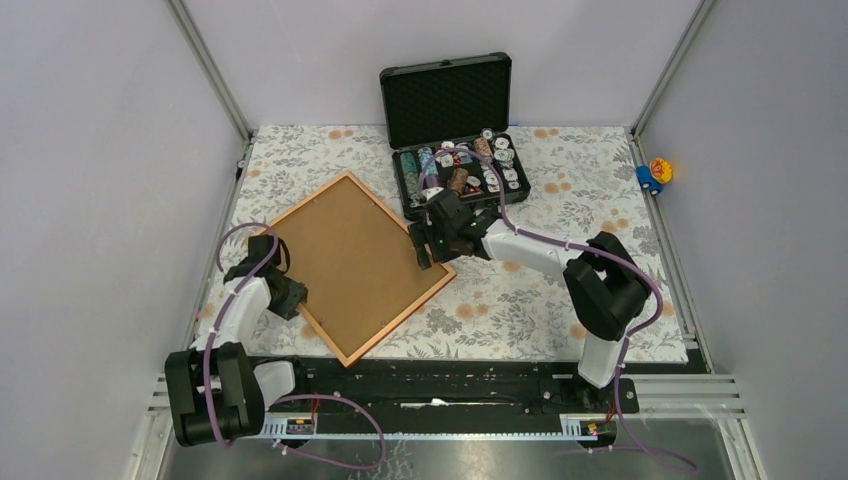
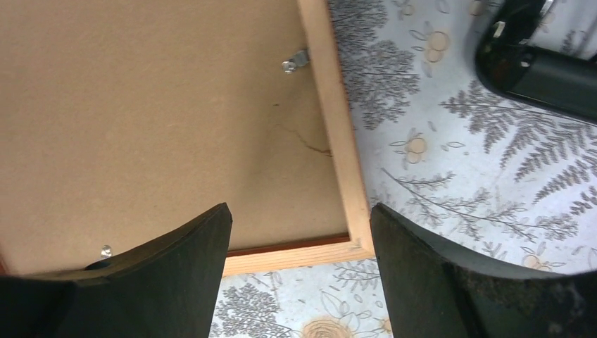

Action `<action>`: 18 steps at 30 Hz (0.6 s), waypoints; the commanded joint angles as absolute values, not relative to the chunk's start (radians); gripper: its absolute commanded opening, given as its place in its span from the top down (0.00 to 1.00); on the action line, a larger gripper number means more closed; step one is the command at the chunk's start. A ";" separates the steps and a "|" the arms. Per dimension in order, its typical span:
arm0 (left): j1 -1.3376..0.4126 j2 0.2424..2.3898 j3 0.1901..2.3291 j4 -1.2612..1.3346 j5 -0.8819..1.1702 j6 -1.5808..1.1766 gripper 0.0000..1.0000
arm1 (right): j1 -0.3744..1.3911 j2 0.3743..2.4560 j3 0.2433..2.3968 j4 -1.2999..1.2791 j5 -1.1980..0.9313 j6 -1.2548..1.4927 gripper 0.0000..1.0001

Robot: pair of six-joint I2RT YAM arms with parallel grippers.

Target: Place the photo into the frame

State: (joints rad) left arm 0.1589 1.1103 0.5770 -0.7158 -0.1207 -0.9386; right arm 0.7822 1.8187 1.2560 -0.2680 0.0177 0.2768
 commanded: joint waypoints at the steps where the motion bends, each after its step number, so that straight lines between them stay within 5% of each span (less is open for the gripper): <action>1: 0.164 1.124 0.570 -0.664 -0.107 -0.947 0.63 | 0.836 1.825 1.308 -0.294 0.044 0.289 0.21; 8: 0.164 1.171 0.553 -0.631 -0.139 -0.956 0.66 | 0.908 1.826 1.319 -0.297 0.074 0.312 0.20; 18: 0.185 1.301 0.569 -0.568 -0.089 -0.924 0.91 | 1.013 1.785 1.241 -0.211 0.068 0.283 0.20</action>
